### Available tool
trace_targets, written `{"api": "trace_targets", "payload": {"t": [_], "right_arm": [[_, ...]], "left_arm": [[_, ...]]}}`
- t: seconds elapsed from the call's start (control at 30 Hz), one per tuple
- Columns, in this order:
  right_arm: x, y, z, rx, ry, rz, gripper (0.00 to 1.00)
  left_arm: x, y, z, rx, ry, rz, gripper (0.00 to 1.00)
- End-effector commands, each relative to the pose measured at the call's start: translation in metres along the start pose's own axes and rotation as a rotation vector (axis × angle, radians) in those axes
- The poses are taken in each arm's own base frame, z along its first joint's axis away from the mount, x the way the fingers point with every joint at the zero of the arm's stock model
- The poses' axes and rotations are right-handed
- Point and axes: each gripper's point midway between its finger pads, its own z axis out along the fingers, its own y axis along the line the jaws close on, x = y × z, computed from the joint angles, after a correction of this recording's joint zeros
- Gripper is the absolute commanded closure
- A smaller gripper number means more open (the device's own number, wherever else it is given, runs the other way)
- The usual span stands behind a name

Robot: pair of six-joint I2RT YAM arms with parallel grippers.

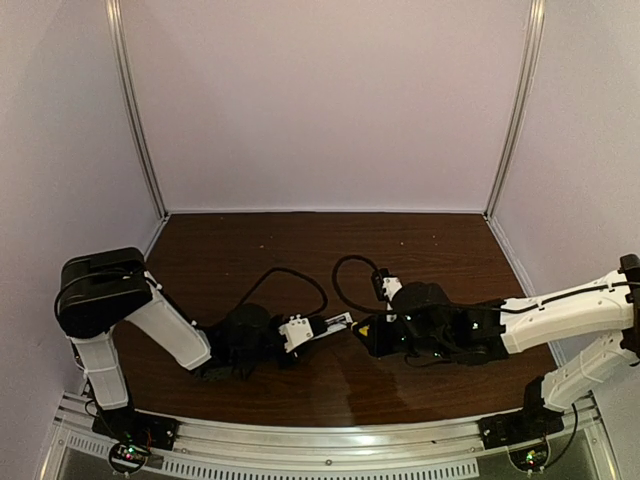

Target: Unload the batteries from the remote control

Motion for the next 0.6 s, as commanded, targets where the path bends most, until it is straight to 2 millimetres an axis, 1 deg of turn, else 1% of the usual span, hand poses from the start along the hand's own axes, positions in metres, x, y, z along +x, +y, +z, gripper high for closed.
{"api": "trace_targets", "payload": {"t": [0.0,0.13,0.23,0.57], "right_arm": [[0.001,-0.004,0.005,0.017,-0.019,0.026,1.0],[0.005,-0.008,0.011,0.034,-0.019,0.033,1.0],[0.006,-0.014,0.015,0.06,-0.027,0.038,1.0],[0.01,-0.026,0.015,0.103,-0.037,0.048,1.0]], "left_arm": [[-0.013,0.009,0.003,-0.028,-0.039,-0.029,1.0],[-0.015,0.01,0.003,-0.029,-0.04,-0.039,1.0],[-0.015,0.01,0.003,-0.028,-0.04,-0.04,1.0],[-0.019,0.012,0.002,-0.032,-0.048,-0.057,1.0]]}}
